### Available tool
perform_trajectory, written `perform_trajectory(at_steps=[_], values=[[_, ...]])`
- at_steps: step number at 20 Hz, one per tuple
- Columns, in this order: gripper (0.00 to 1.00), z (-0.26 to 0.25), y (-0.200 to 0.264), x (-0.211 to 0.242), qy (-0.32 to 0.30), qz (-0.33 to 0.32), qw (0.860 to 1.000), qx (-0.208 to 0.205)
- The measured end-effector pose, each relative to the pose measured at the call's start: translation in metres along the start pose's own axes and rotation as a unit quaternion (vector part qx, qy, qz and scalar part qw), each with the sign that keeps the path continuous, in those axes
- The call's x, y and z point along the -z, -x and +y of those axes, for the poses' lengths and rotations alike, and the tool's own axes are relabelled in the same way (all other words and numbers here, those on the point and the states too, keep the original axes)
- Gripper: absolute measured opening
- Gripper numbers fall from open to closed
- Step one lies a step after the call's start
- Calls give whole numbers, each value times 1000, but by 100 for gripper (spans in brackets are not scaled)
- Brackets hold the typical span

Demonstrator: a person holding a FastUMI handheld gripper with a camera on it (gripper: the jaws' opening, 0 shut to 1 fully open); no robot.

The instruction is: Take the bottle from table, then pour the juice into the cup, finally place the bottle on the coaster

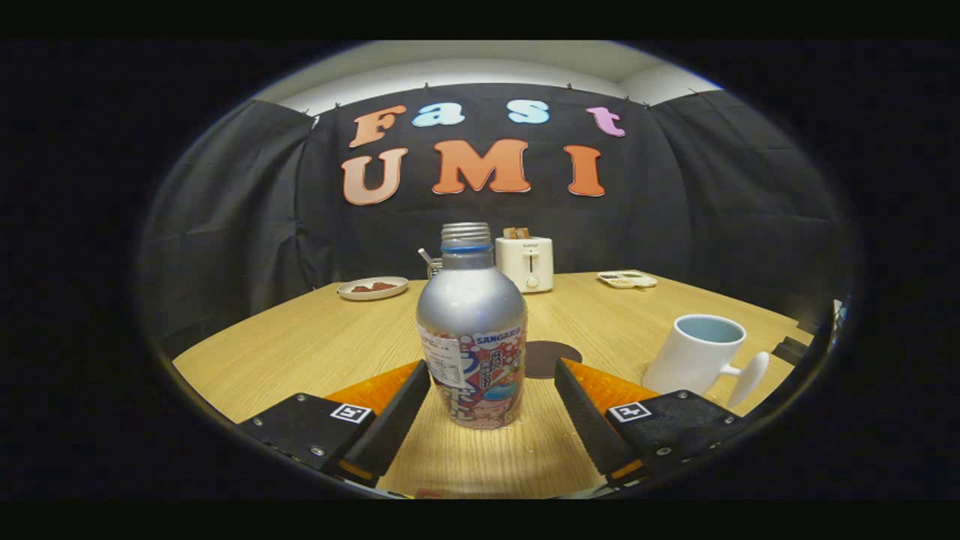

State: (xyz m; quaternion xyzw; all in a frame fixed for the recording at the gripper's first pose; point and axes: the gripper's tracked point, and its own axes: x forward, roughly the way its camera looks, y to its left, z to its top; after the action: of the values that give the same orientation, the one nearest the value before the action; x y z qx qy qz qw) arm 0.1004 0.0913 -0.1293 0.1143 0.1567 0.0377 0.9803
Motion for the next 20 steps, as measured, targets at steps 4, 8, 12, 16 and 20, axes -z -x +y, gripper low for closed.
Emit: perform_trajectory(at_steps=[4,8,12,16,20], values=[[99,4,-10,15,13,20,1000,-2],[92,9,-9,13,28,18,999,-6],[70,3,-5,9,13,6,1000,7],[69,1,8,-12,-74,-15,997,-2],[69,0,17,-31,-184,-22,982,-30]])
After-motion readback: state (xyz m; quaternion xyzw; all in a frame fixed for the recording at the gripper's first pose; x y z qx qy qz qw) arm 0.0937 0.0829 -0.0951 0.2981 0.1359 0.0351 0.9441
